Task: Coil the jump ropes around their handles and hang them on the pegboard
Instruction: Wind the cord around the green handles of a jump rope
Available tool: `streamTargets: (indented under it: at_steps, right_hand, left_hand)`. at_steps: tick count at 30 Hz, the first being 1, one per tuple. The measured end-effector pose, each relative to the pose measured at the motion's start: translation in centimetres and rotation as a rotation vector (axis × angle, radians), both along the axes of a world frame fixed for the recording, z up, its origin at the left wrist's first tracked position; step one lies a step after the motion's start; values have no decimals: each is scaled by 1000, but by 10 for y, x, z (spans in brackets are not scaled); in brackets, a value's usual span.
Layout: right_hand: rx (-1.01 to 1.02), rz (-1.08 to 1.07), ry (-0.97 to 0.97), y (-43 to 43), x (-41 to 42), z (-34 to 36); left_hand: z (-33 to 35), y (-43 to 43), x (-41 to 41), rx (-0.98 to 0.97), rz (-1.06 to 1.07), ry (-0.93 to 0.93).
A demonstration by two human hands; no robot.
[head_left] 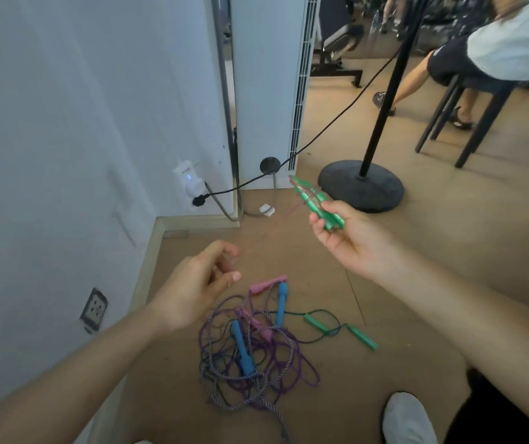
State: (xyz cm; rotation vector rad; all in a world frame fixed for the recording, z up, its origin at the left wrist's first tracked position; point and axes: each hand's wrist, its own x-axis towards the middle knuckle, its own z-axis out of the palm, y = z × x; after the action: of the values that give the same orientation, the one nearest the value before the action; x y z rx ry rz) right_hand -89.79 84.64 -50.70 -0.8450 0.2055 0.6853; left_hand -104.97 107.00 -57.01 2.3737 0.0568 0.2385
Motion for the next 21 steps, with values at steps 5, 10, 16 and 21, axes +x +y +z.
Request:
streamTargets:
  at_steps: [5, 10, 16, 21]
  right_hand:
    - [-224, -75, -239, 2, 8, -11]
    - [-666, 58, -933, -1, 3, -28]
    - [-769, 439, -1203, -4, -9, -35]
    - [-638, 767, -1176, -4, -20, -25]
  left_hand:
    - [15, -15, -3, 217, -156, -65]
    - [36, -34, -7, 150, -329, -193]
    - [50, -28, -2, -15, -158, -339]
    - [48, -18, 1, -79, 65, -394]
